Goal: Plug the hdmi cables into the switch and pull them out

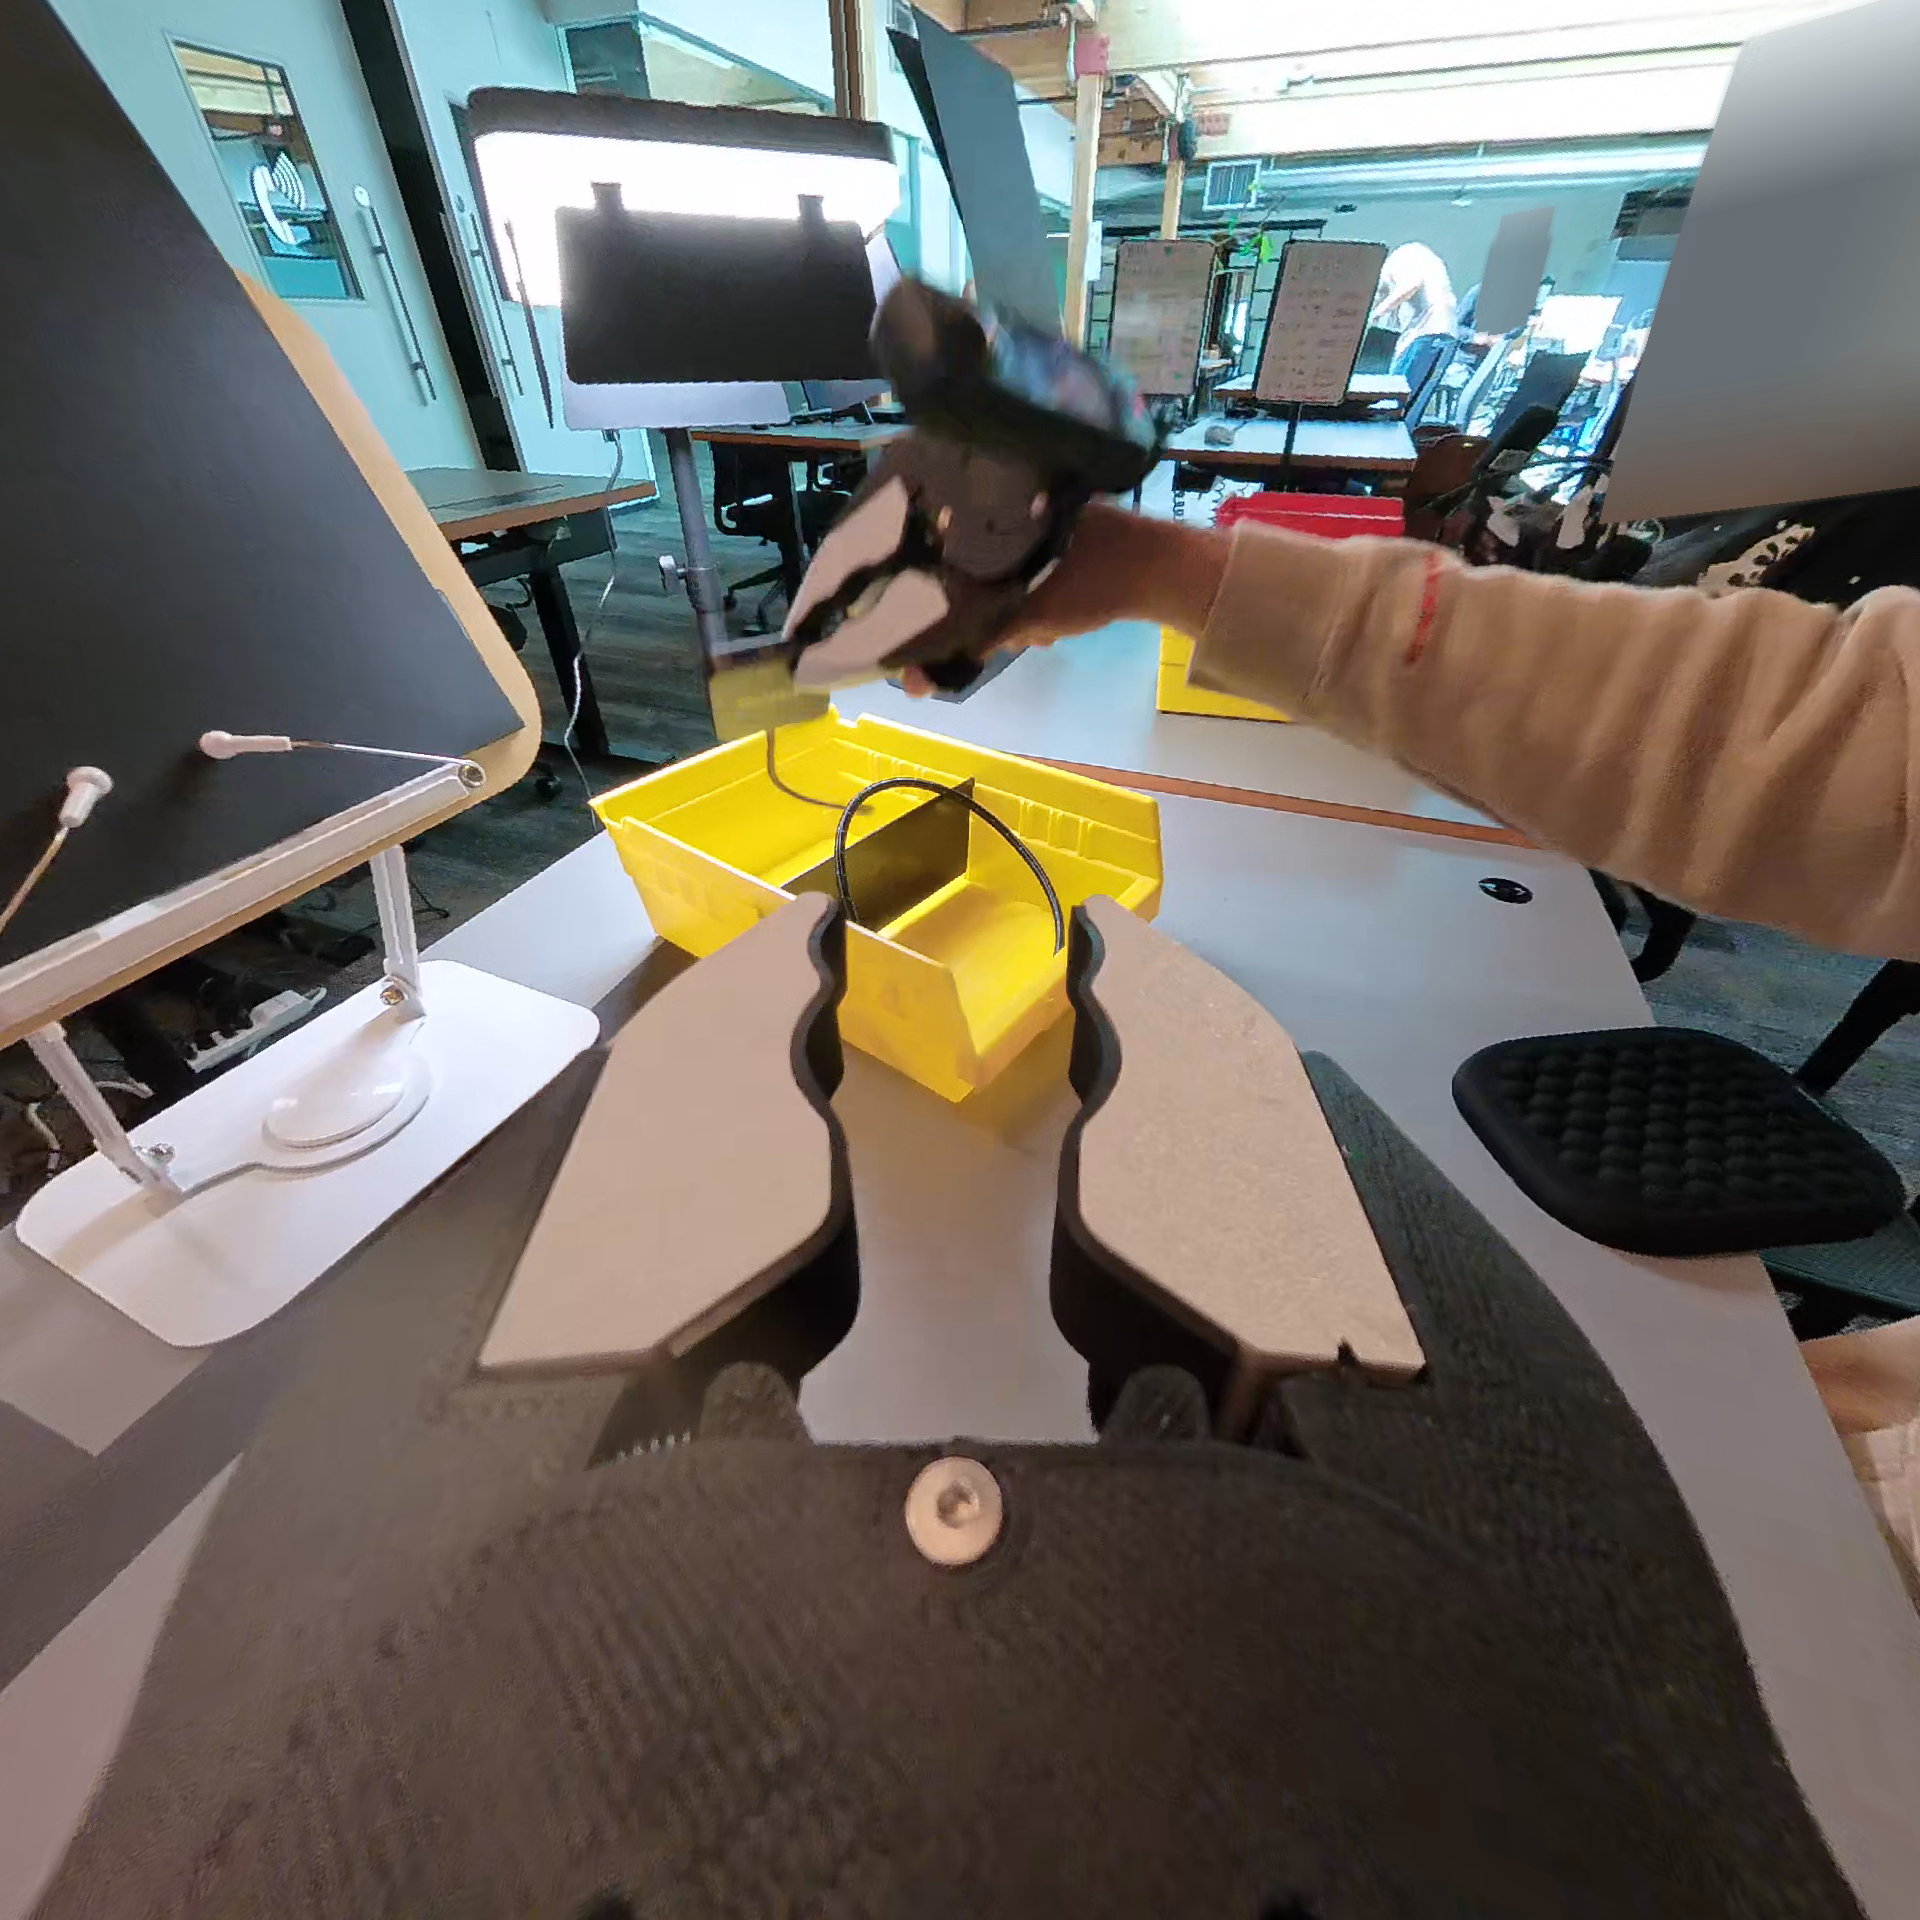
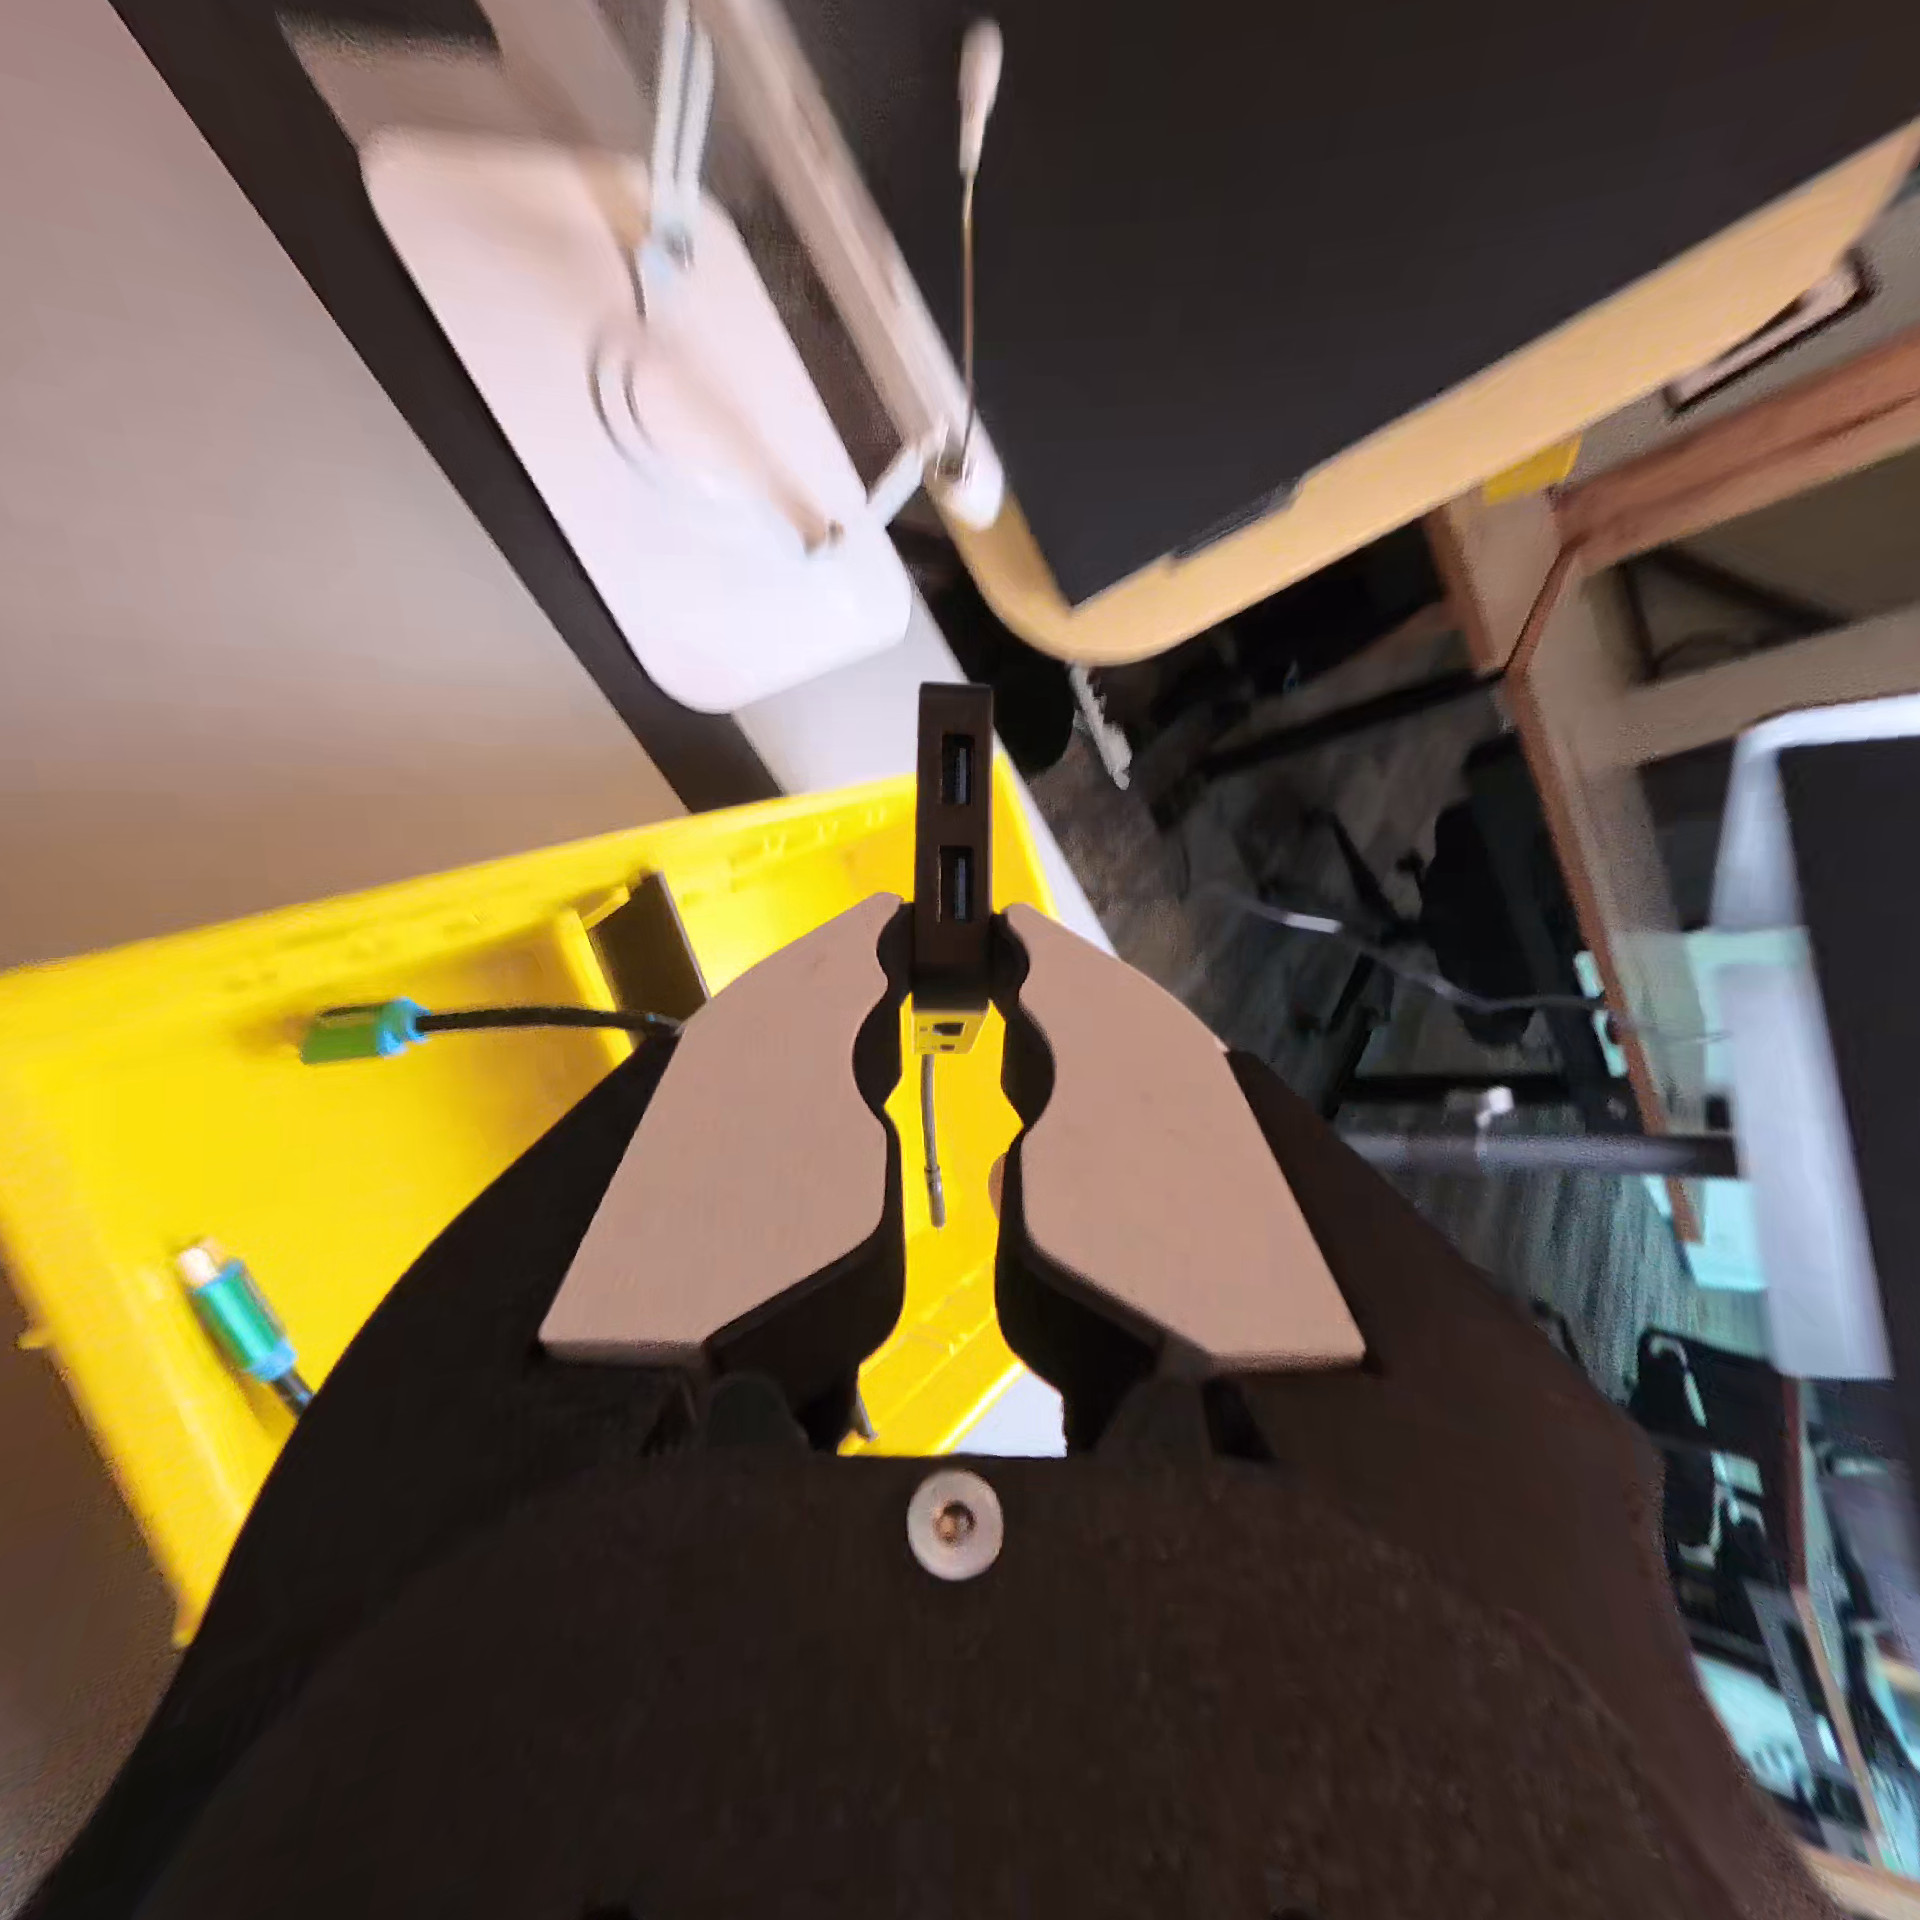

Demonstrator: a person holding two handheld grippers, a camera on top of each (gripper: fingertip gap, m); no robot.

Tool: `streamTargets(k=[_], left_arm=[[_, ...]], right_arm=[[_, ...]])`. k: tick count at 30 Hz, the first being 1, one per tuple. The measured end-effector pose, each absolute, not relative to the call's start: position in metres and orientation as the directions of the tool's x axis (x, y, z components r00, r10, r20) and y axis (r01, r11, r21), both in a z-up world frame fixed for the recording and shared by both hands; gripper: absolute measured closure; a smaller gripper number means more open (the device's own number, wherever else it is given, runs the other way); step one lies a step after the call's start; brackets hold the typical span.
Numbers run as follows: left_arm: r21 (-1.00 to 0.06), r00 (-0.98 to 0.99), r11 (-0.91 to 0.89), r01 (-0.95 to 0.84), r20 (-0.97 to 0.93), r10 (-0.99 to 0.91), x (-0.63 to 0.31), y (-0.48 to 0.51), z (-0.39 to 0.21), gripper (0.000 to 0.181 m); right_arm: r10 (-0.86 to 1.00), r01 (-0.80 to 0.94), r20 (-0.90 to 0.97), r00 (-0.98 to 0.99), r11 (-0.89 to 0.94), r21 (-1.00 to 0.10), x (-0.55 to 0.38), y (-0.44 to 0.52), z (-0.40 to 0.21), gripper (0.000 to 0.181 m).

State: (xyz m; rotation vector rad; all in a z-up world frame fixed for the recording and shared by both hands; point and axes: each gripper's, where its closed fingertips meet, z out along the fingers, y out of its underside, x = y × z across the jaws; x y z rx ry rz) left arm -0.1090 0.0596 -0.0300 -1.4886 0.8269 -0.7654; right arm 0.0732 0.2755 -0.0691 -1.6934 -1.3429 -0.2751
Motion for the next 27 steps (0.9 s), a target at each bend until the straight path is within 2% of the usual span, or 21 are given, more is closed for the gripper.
streamTargets(k=[3, 7, 11, 16, 19, 23, 27], left_arm=[[-0.997, 0.545, -0.062, -0.037, 0.031, -0.838, -0.116, 0.062, -0.027, 0.141], [-0.987, 0.569, -0.146, -0.062, 0.085, -0.818, -0.126, 0.068, -0.038, 0.139], [-0.965, 0.617, -0.224, -0.136, 0.094, -0.782, -0.134, 0.077, -0.058, 0.137], [-0.955, 0.643, -0.235, -0.180, 0.066, -0.763, -0.135, 0.080, -0.064, 0.137], [-0.956, 0.644, -0.234, -0.177, 0.068, -0.762, -0.135, 0.079, -0.062, 0.137], [-0.958, 0.653, -0.237, -0.161, 0.077, -0.753, -0.137, 0.079, -0.060, 0.138], [-0.957, 0.661, -0.243, -0.156, 0.082, -0.746, -0.134, 0.081, -0.060, 0.138]], right_arm=[[0.671, 0.880, 0.628, 0.395, -0.079, -0.469, 0.092, 0.299, -0.124, 0.167], [0.707, 0.863, 0.546, 0.450, -0.186, -0.470, 0.102, 0.310, -0.168, 0.167], [0.728, 0.849, 0.495, 0.475, -0.230, -0.475, 0.100, 0.308, -0.181, 0.157], [0.737, 0.833, 0.473, 0.482, -0.220, -0.507, 0.093, 0.293, -0.166, 0.142], [0.733, 0.754, 0.440, 0.518, -0.148, -0.640, 0.077, 0.271, -0.134, 0.141], [0.764, 0.501, 0.276, 0.584, -0.071, -0.863, 0.048, 0.217, -0.082, 0.143], [0.795, 0.258, 0.146, 0.589, -0.013, -0.966, 0.030, 0.154, -0.062, 0.146]])
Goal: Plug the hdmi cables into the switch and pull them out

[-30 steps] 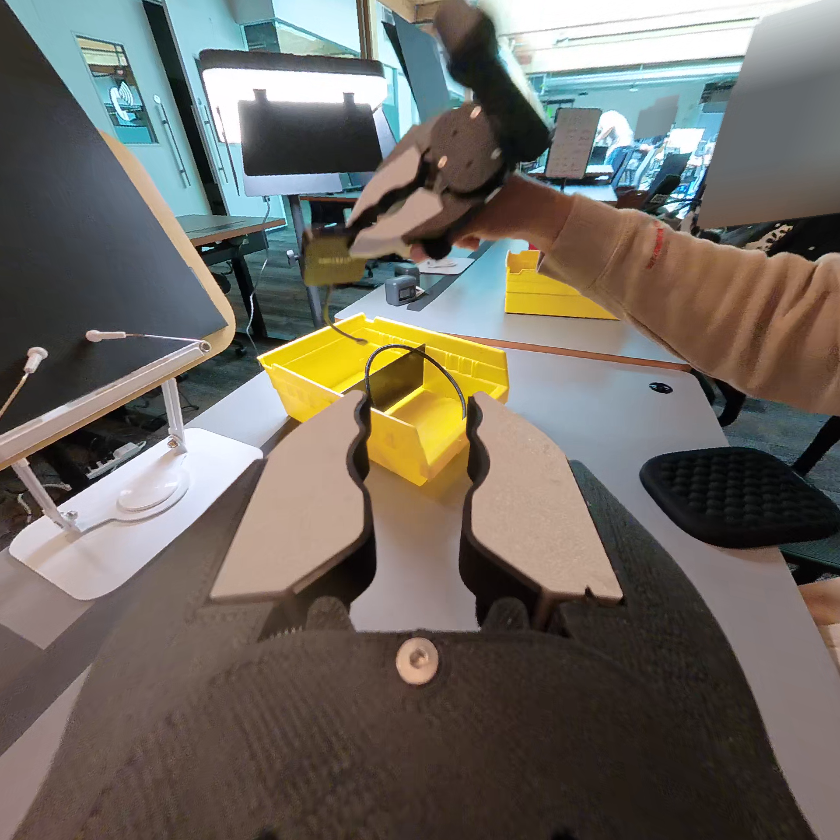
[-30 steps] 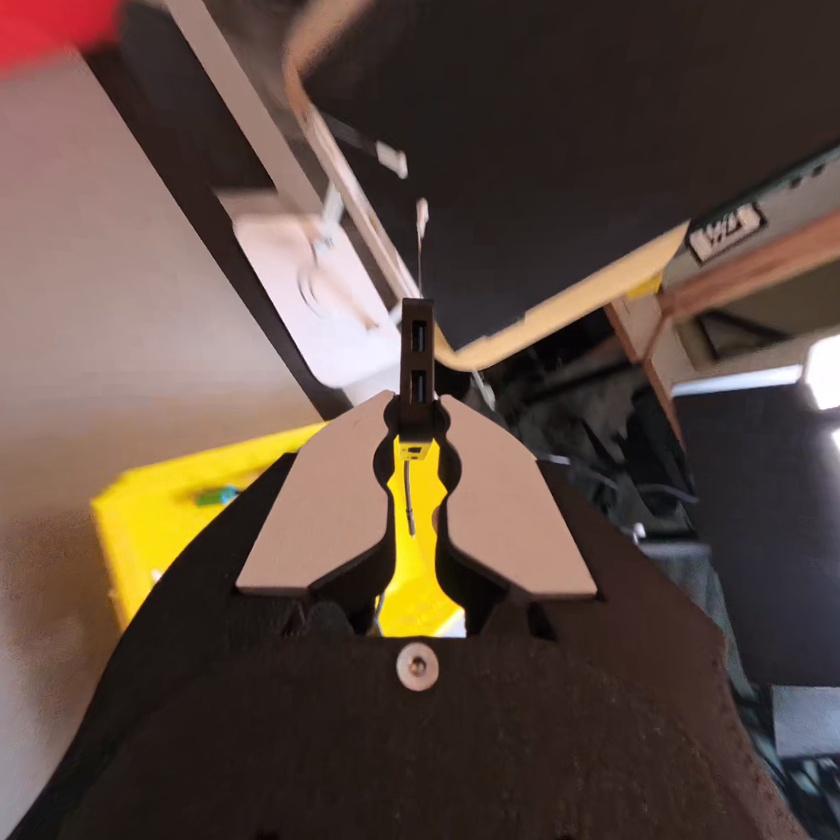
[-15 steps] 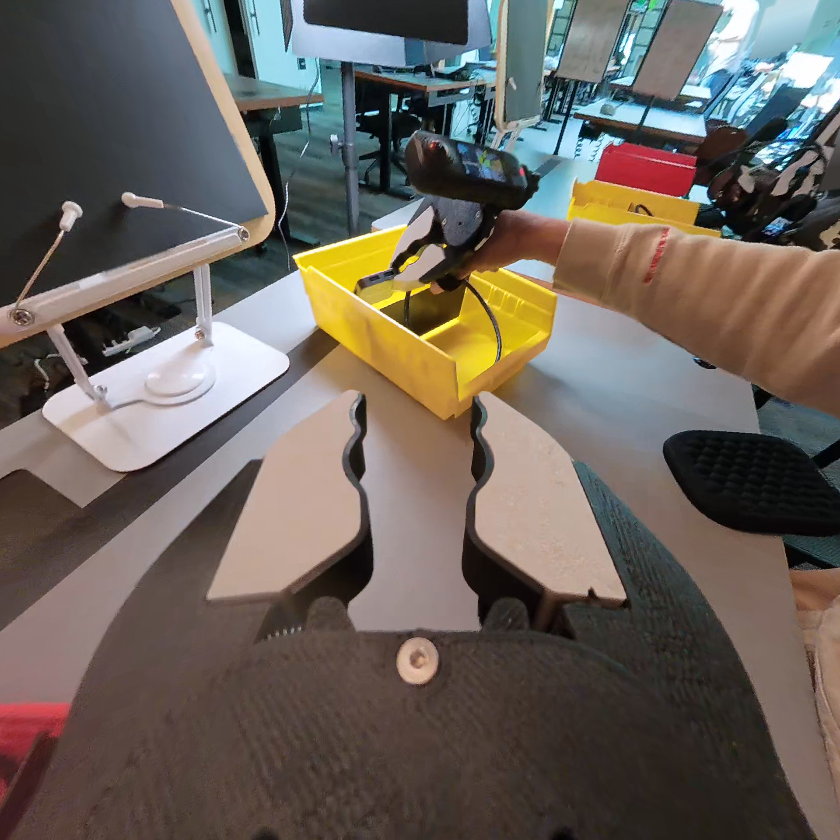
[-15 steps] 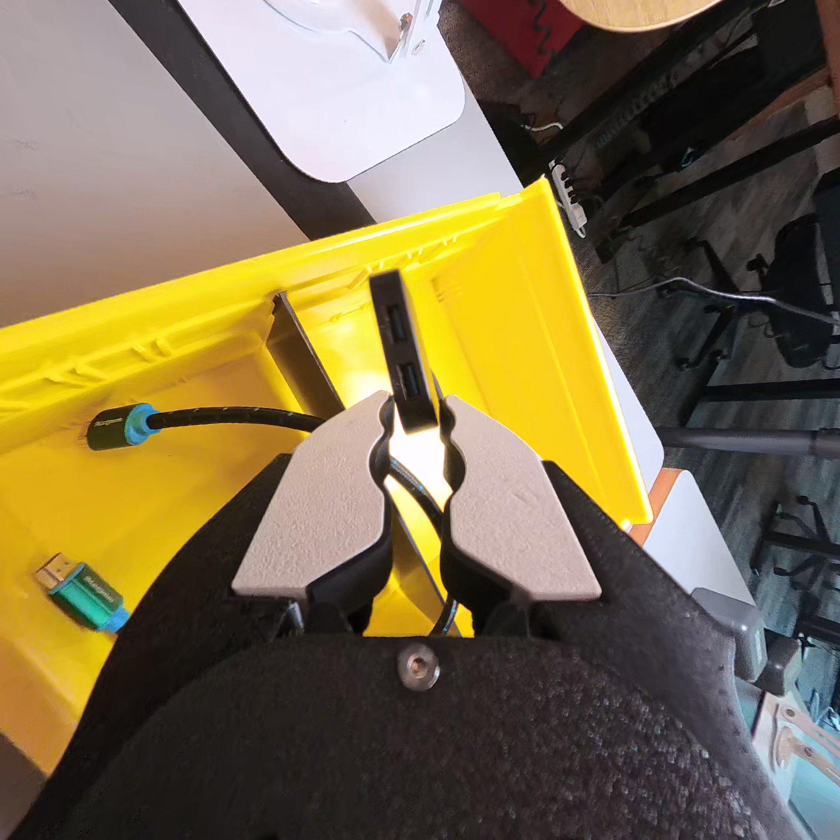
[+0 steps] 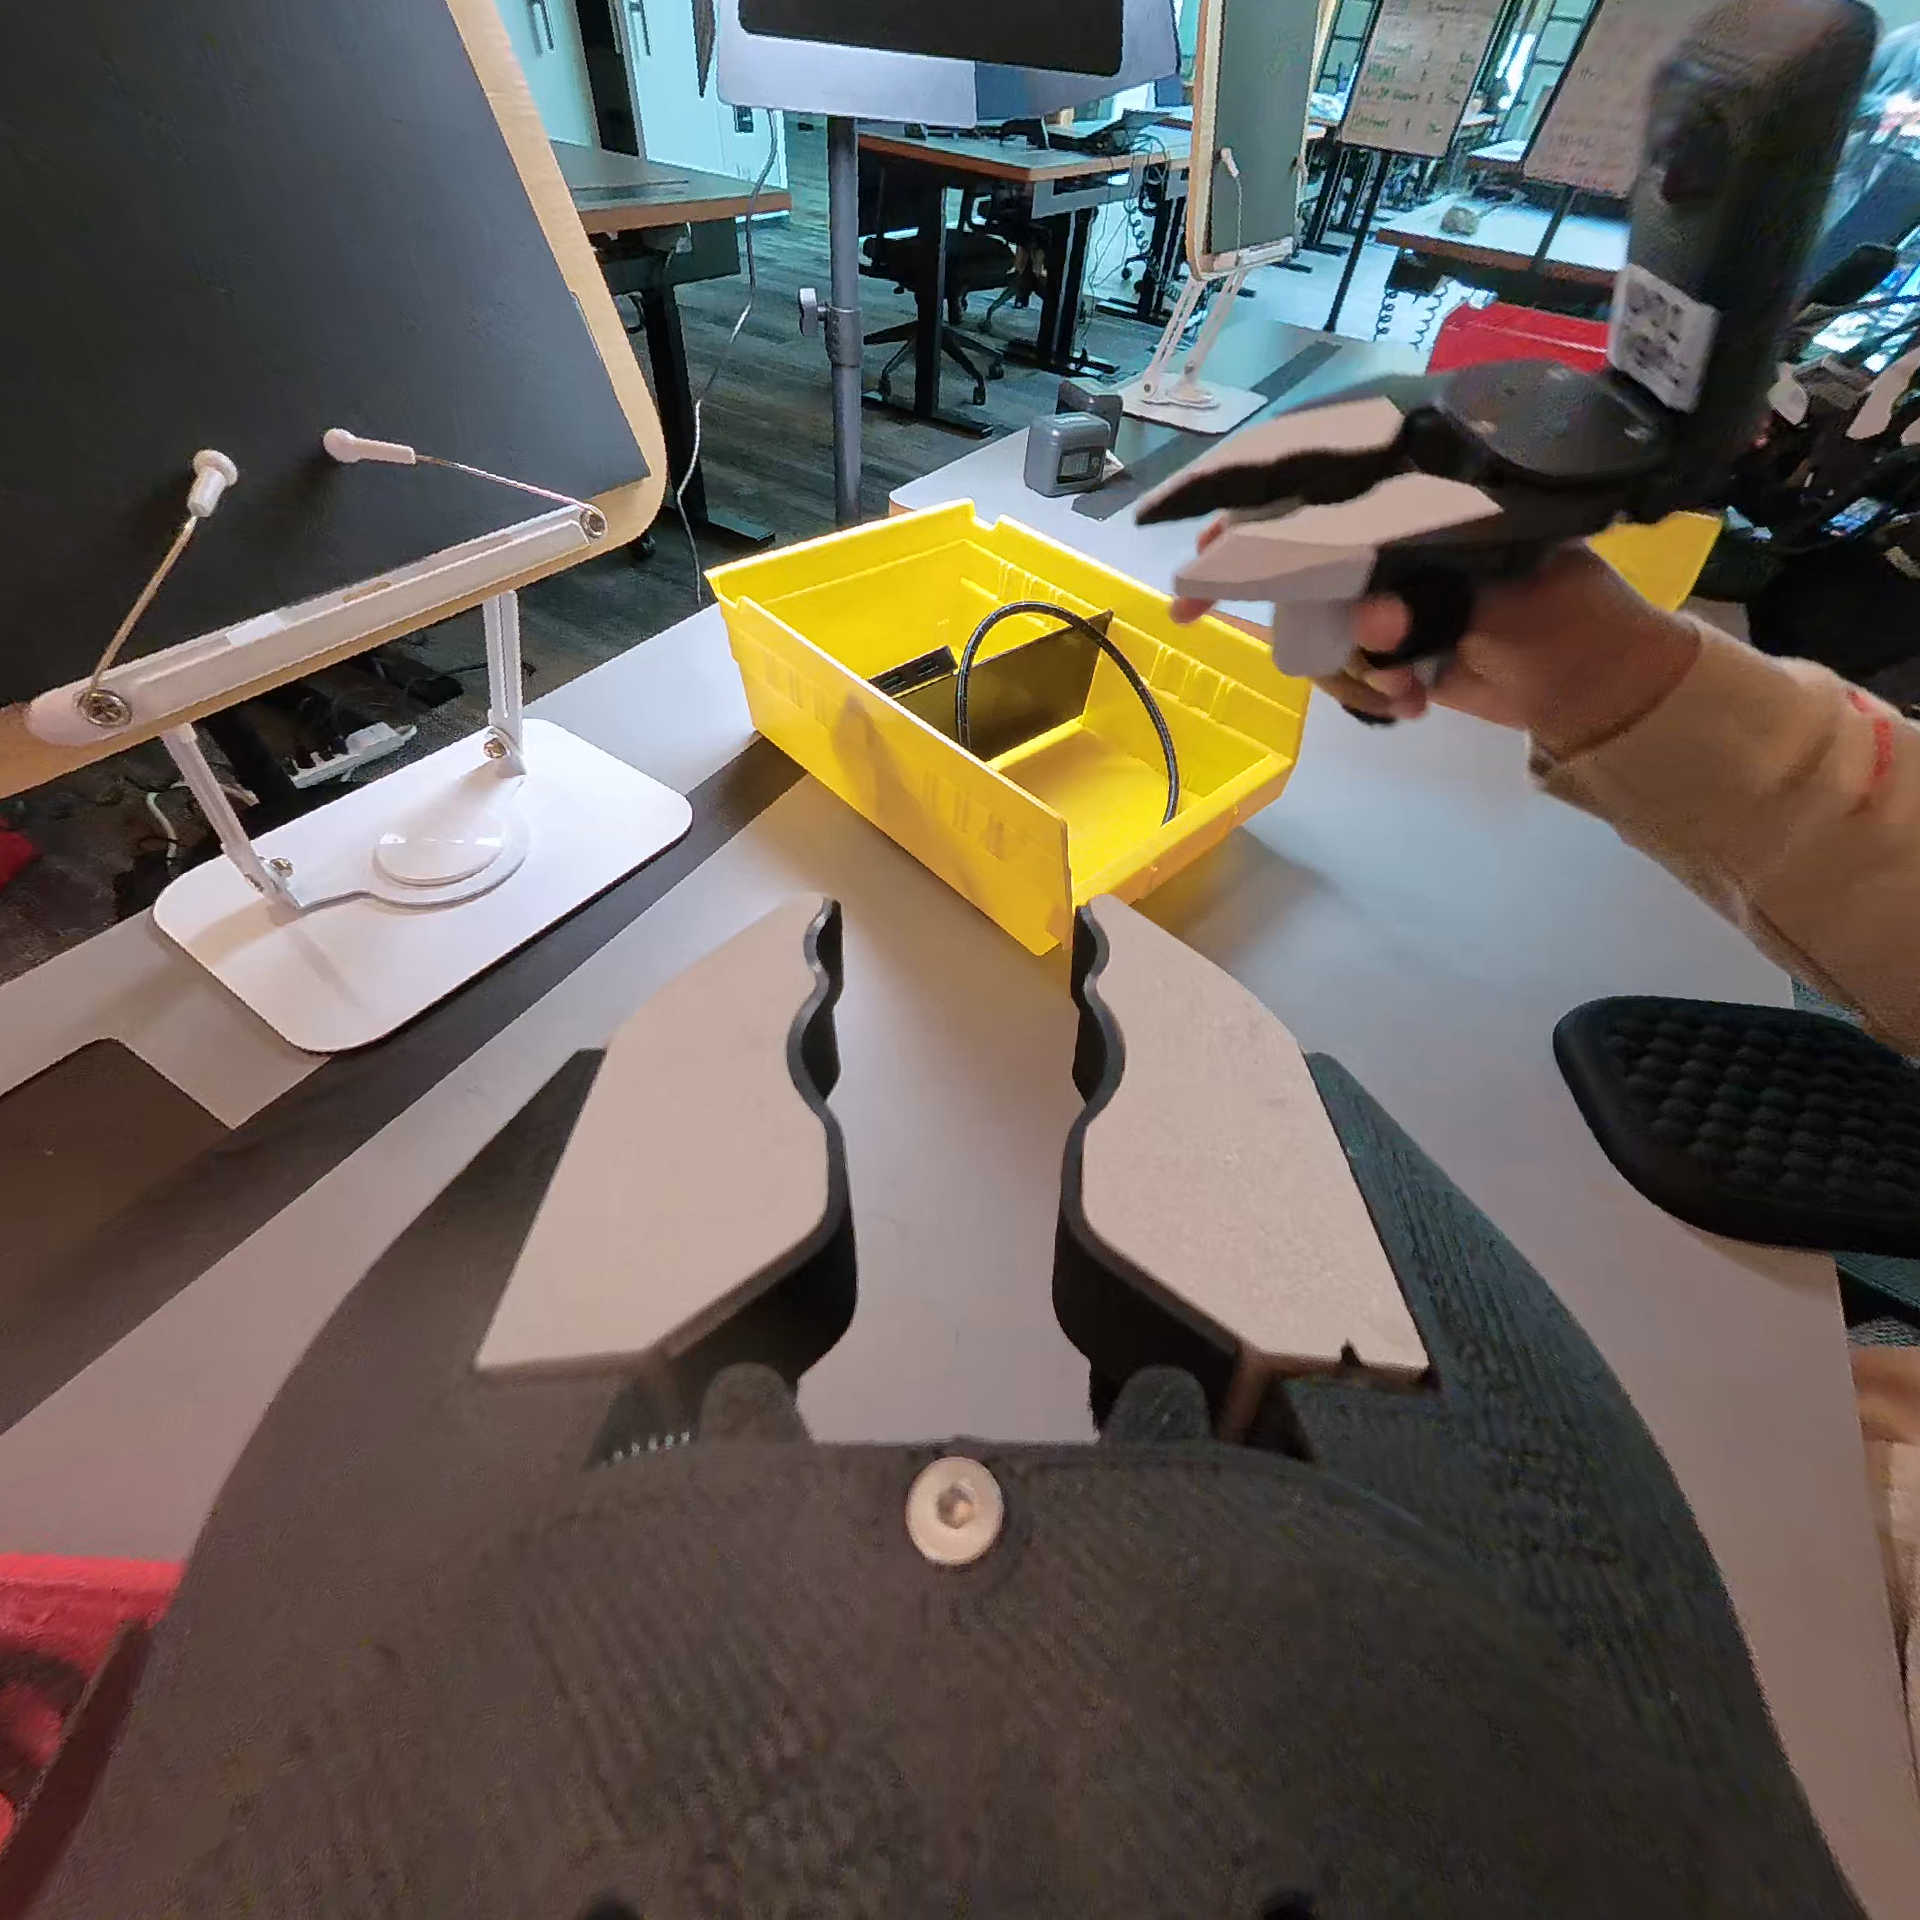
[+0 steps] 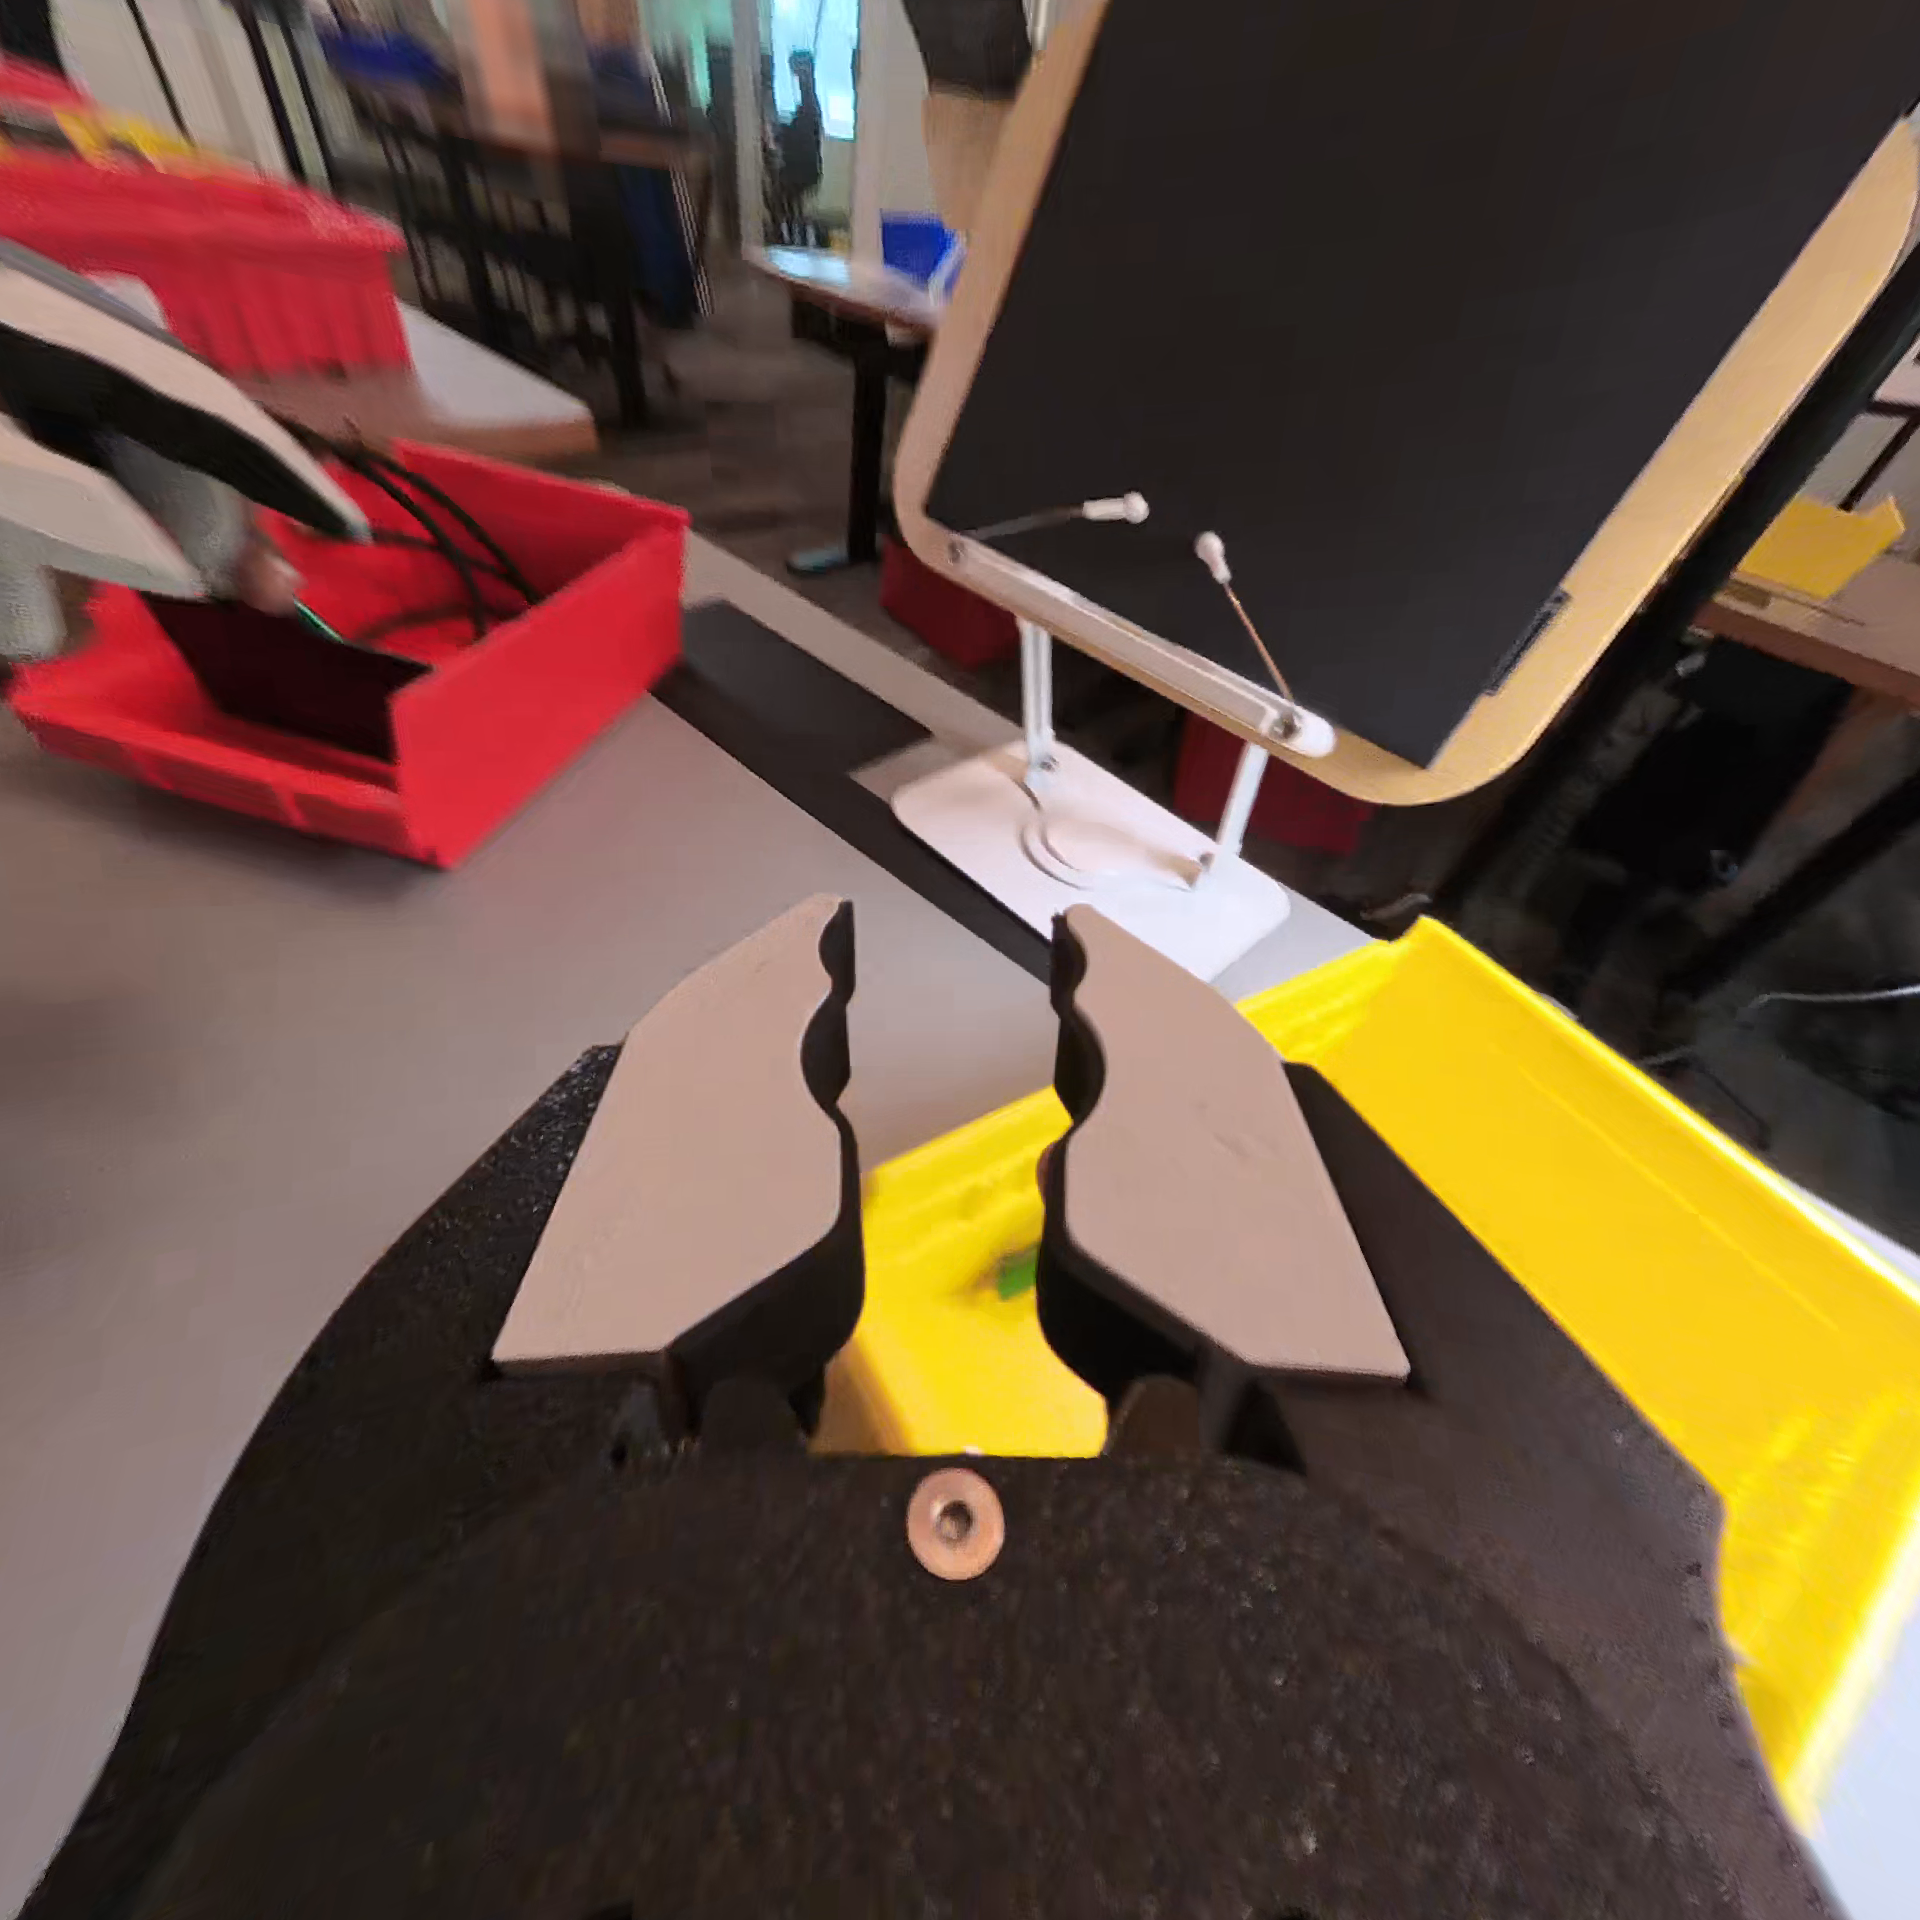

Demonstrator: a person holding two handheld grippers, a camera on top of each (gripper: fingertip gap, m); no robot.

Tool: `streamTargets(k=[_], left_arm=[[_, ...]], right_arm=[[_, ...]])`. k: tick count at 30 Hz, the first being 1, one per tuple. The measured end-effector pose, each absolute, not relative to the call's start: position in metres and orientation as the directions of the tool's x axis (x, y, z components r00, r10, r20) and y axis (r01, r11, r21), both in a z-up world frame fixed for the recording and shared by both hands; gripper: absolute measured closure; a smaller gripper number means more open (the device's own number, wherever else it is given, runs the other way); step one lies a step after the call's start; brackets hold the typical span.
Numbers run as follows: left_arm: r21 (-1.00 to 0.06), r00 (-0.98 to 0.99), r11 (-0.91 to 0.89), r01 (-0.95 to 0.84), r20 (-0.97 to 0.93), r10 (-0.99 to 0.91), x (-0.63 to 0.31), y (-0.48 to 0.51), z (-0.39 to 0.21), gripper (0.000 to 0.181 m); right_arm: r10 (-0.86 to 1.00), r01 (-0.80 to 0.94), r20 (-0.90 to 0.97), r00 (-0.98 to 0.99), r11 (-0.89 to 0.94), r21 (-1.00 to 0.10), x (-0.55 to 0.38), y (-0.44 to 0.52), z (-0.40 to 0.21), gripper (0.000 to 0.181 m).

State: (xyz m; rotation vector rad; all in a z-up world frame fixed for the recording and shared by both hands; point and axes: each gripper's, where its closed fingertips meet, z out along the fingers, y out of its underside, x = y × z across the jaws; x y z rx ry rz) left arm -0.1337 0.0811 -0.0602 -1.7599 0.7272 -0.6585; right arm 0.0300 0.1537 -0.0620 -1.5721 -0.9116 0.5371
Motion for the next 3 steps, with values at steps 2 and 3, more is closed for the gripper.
streamTargets(k=[2, 3], left_arm=[[-0.955, 0.659, -0.246, -0.162, 0.081, -0.748, -0.131, 0.082, -0.062, 0.138], [-0.954, 0.658, -0.250, -0.163, 0.084, -0.748, -0.129, 0.082, -0.064, 0.139]], right_arm=[[0.807, 0.158, 0.070, 0.586, -0.029, -0.987, 0.022, 0.132, -0.067, 0.146], [0.816, 0.117, 0.029, 0.578, -0.048, -0.992, 0.017, 0.123, -0.074, 0.147]])
